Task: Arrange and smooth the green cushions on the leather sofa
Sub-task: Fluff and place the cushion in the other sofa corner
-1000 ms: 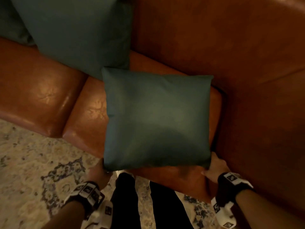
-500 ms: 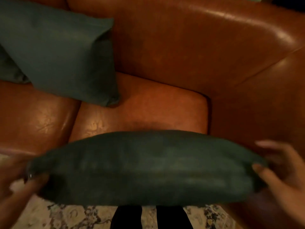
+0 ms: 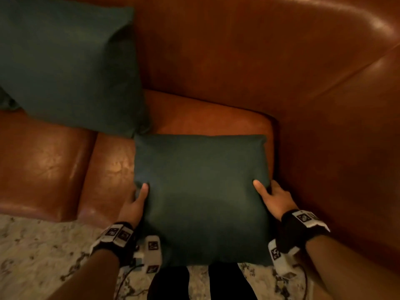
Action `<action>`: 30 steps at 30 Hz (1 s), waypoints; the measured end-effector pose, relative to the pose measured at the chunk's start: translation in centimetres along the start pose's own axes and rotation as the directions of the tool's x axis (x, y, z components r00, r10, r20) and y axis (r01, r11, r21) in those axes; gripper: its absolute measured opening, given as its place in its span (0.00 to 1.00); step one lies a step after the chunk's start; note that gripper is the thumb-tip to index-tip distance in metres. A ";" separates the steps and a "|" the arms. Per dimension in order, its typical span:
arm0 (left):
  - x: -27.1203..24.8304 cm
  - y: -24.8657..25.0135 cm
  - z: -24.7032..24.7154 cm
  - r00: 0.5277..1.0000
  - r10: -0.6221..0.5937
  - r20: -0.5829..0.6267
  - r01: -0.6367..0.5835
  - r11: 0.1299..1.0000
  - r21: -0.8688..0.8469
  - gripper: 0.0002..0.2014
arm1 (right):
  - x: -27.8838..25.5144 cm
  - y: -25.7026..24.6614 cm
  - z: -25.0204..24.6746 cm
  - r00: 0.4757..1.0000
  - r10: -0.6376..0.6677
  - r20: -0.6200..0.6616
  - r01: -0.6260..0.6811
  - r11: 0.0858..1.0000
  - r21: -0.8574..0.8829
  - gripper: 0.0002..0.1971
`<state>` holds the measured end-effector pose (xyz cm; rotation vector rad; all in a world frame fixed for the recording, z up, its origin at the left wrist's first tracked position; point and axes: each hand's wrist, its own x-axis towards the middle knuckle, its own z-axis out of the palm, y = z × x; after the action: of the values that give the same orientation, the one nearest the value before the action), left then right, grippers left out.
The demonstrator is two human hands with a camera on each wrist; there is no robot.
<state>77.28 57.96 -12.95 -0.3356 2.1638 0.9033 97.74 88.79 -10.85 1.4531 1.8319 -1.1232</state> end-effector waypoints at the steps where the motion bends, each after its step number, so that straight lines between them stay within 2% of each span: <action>1: -0.5 0.2 0.0 0.999 -0.022 -0.028 0.022 1.000 -0.020 0.30 | -0.4 -0.1 0.3 1.000 -0.001 -0.002 0.001 1.000 -0.013 0.40; 5: -2.7 0.7 -0.8 0.990 0.106 -0.097 -0.117 0.986 -0.116 0.25 | -2.2 0.3 -0.5 0.991 -0.091 -0.101 0.097 0.994 0.057 0.35; 7: -2.7 -0.1 -1.0 0.994 0.096 -0.060 -0.102 0.989 -0.103 0.26 | -3.2 0.2 -0.8 0.985 -0.108 -0.134 0.117 0.991 0.063 0.33; 8: -2.4 -0.6 -0.8 0.995 0.091 -0.034 -0.094 0.992 -0.086 0.28 | -3.3 0.3 -0.6 0.988 -0.097 -0.120 0.103 0.994 0.038 0.31; 11: -0.9 -2.8 -0.4 0.995 0.057 0.086 -0.051 0.996 -0.067 0.45 | -2.8 0.4 -0.1 1.000 -0.005 -0.020 0.004 0.997 -0.075 0.27; 12: -0.4 -2.9 -0.5 0.994 0.046 0.100 -0.042 0.999 -0.034 0.46 | -2.5 0.2 -0.2 1.000 0.003 -0.017 -0.005 0.994 -0.106 0.26; 14: 0.2 -2.0 -0.9 0.996 0.060 0.065 -0.072 0.976 0.204 0.41 | -2.3 -0.4 -0.6 0.990 -0.074 -0.117 0.046 0.973 -0.226 0.22; 15: 0.1 -0.7 -1.1 0.994 0.111 0.013 -0.107 0.915 0.389 0.37 | -2.5 -1.2 -0.9 0.965 -0.167 -0.201 0.107 0.954 -0.281 0.20; 16: 0.1 0.6 -1.3 0.971 0.236 -0.050 -0.173 0.827 0.535 0.35 | -2.6 -2.1 -1.0 0.908 -0.304 -0.287 0.212 0.926 -0.312 0.18; 17: 0.0 2.4 -1.4 0.908 0.411 -0.075 -0.291 0.751 0.593 0.34 | -2.8 -3.4 -1.0 0.839 -0.430 -0.334 0.318 0.885 -0.341 0.17; 18: -0.2 4.3 -0.9 0.825 0.563 -0.045 -0.428 0.676 0.600 0.33 | -2.9 -4.9 -0.7 0.797 -0.514 -0.317 0.394 0.840 -0.374 0.19; 19: -0.5 6.4 0.1 0.745 0.666 0.023 -0.542 0.585 0.604 0.32 | -3.0 -6.7 -0.3 0.815 -0.532 -0.229 0.415 0.813 -0.409 0.23; 20: -0.4 8.0 1.8 0.685 0.714 0.142 -0.622 0.473 0.624 0.32 | -2.9 -8.3 0.6 0.863 -0.495 -0.100 0.402 0.793 -0.458 0.26; 21: -0.4 9.6 3.8 0.631 0.720 0.289 -0.686 0.344 0.641 0.32 | -2.7 -9.7 1.5 0.909 -0.417 0.023 0.367 0.773 -0.517 0.27; 22: -0.4 10.9 5.7 0.564 0.703 0.434 -0.741 0.198 0.642 0.31 | -2.1 -10.4 2.3 0.931 -0.352 0.092 0.338 0.744 -0.576 0.27; 23: 0.1 11.5 7.1 0.501 0.645 0.577 -0.783 0.053 0.620 0.31 | -1.7 -11.0 2.7 0.946 -0.303 0.112 0.306 0.729 -0.612 0.27; 24: 1.2 11.7 7.8 0.464 0.577 0.673 -0.799 -0.055 0.598 0.32 | -1.1 -11.2 2.8 0.959 -0.266 0.100 0.269 0.738 -0.618 0.27; 25: 2.8 11.5 7.8 0.474 0.535 0.699 -0.786 -0.100 0.610 0.32 | -0.7 -11.4 2.8 0.967 -0.243 0.076 0.239 0.762 -0.602 0.27; 26: 4.7 11.1 7.2 0.547 0.531 0.648 -0.742 -0.051 0.668 0.33 | -0.2 -11.4 2.7 0.971 -0.234 0.058 0.223 0.779 -0.586 0.28; 28: 8.2 9.9 4.6 0.776 0.488 0.400 -0.565 0.254 0.785 0.34 | 0.1 -11.8 2.8 0.972 -0.227 0.058 0.218 0.787 -0.577 0.27; 29: 9.5 9.1 3.0 0.857 0.427 0.289 -0.464 0.395 0.793 0.34 | 0.1 -12.2 3.0 0.972 -0.223 0.070 0.221 0.782 -0.583 0.27; 30: 10.4 8.4 1.5 0.909 0.354 0.220 -0.382 0.494 0.781 0.34 | 0.1 -12.6 3.3 0.972 -0.219 0.083 0.224 0.774 -0.593 0.27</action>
<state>66.92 65.48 -17.05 0.6397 2.4000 0.0051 85.38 85.14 -9.09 0.8709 2.1309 -0.5429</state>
